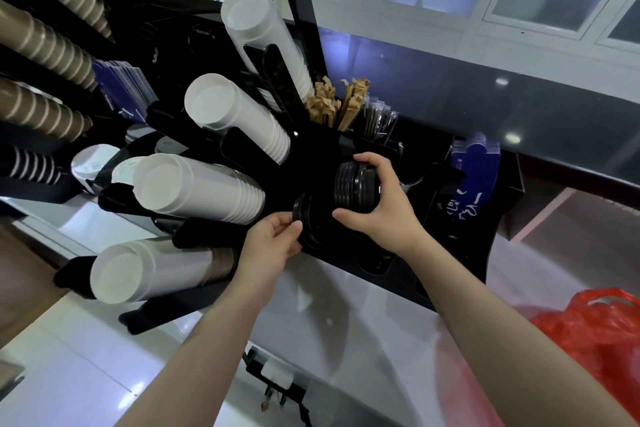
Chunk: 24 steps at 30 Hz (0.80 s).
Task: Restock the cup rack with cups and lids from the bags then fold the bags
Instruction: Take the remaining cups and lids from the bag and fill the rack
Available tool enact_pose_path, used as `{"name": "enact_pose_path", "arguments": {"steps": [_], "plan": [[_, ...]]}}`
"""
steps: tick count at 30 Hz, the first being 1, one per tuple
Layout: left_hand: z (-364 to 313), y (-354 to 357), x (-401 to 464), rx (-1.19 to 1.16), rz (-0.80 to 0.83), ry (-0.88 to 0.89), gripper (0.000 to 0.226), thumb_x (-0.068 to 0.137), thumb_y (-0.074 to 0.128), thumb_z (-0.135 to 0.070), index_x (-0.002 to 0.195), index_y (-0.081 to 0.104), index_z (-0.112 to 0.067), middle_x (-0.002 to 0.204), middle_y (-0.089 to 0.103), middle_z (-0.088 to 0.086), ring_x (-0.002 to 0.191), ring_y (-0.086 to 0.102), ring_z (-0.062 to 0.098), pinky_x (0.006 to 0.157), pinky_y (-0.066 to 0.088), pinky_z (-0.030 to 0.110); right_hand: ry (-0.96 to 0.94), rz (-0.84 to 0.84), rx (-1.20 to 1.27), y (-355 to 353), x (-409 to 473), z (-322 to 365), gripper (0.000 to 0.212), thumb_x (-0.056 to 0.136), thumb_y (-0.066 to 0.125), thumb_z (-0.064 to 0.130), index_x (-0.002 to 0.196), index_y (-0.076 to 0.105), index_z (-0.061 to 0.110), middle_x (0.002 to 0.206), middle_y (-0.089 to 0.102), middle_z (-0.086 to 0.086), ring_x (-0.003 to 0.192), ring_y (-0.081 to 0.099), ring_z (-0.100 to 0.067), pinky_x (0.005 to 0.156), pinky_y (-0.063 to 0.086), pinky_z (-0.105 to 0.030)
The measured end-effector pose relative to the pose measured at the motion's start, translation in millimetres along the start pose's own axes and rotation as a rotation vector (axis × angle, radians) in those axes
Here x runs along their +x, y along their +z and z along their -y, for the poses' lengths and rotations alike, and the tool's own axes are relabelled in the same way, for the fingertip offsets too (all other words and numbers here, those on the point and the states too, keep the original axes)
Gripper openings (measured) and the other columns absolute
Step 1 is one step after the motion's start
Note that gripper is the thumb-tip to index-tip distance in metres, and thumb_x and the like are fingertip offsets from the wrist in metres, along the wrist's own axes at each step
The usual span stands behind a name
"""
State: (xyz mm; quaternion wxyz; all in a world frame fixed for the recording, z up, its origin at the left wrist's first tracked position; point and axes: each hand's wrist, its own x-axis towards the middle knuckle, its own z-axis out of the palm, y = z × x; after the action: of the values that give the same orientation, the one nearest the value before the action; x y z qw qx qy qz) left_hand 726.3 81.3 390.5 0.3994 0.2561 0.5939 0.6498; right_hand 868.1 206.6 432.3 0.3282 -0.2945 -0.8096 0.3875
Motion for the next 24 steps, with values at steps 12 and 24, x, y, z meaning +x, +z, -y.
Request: {"name": "enact_pose_path", "arguments": {"steps": [12, 24], "plan": [[31, -29, -14, 0.202, -0.144, -0.005, 0.022, 0.095, 0.050, -0.003, 0.084, 0.057, -0.021, 0.079, 0.063, 0.002, 0.079, 0.059, 0.018, 0.080, 0.049, 0.038, -0.049, 0.216, -0.642, 39, 48, -5, 0.098, 0.063, 0.083, 0.035, 0.141, 0.025, 0.023, 0.139, 0.031, -0.008, 0.124, 0.036, -0.035, 0.098, 0.039, -0.039], [32, -42, -28, 0.306, -0.142, -0.077, 0.012, 0.094, 0.053, -0.009, 0.101, 0.062, -0.012, 0.101, 0.069, 0.009, 0.100, 0.064, 0.024, 0.097, 0.047, 0.048, 0.141, 0.542, -0.877, 71, 67, -27, 0.105, 0.062, 0.085, 0.038, 0.143, 0.020, 0.022, 0.135, 0.030, -0.014, 0.124, 0.035, -0.041, 0.098, 0.042, -0.047]]}}
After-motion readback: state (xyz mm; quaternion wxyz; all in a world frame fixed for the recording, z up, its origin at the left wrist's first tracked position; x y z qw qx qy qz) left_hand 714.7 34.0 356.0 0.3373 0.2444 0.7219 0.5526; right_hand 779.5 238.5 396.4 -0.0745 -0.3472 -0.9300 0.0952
